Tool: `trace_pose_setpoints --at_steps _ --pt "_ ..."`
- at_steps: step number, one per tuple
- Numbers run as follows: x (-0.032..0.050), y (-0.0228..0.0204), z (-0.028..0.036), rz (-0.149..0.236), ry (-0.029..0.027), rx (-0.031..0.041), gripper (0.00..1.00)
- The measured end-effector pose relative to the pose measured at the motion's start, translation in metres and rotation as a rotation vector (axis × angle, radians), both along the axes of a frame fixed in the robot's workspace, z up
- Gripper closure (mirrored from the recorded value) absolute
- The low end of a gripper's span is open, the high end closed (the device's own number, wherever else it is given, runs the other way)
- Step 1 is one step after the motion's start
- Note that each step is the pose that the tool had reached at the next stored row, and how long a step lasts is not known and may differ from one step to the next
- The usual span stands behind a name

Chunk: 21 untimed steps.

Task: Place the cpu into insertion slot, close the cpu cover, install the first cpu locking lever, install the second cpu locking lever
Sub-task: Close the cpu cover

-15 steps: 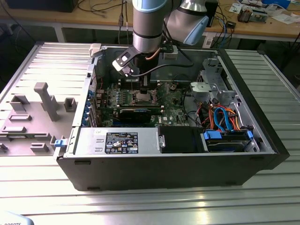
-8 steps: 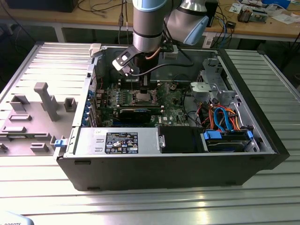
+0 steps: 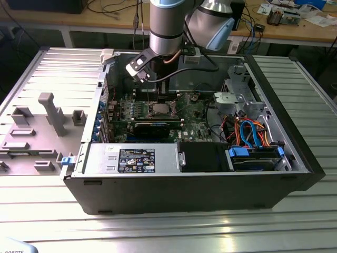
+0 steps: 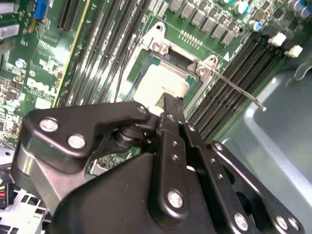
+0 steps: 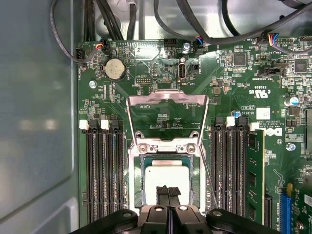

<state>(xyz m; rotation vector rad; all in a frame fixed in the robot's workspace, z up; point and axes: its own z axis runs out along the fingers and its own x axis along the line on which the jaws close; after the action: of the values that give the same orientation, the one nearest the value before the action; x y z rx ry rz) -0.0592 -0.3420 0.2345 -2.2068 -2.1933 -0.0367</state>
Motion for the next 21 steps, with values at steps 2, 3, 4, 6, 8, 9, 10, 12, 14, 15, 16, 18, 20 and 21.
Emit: trace_pose_setpoints --at_steps 2,3,4,6,8,9,10,12,14,15,16,18,20,21 --pt "0.0 0.0 0.0012 0.0 0.0002 0.0 0.89" --pt "0.0 0.0 0.0021 0.0 0.0003 0.0 0.89" --pt "0.0 0.0 0.003 0.0 0.0005 0.0 0.89" --pt "0.0 0.0 0.0049 0.0 0.0007 0.0 0.89" --pt "0.0 0.0 0.0075 0.0 0.0011 -0.0001 0.89" --pt "0.0 0.0 0.0087 0.0 0.0011 -0.0002 0.89" --pt "0.0 0.0 0.0099 0.0 0.0012 -0.0002 0.89" --pt "0.0 0.0001 0.0122 0.0 0.0015 -0.0002 0.89" --pt "0.0001 0.0002 0.0142 0.0 0.0015 -0.0006 0.89" --pt "0.0001 0.0002 0.0153 0.0 0.0015 -0.0007 0.89" --pt "0.0 0.0002 0.0165 0.0 0.0016 -0.0007 0.89" --pt "0.0 0.0002 0.0193 0.0 0.0015 -0.0007 0.89" --pt "0.0 0.0002 0.0221 0.0 0.0016 -0.0006 0.89" --pt "0.0 0.0002 0.0243 0.0 0.0017 -0.0007 0.89"
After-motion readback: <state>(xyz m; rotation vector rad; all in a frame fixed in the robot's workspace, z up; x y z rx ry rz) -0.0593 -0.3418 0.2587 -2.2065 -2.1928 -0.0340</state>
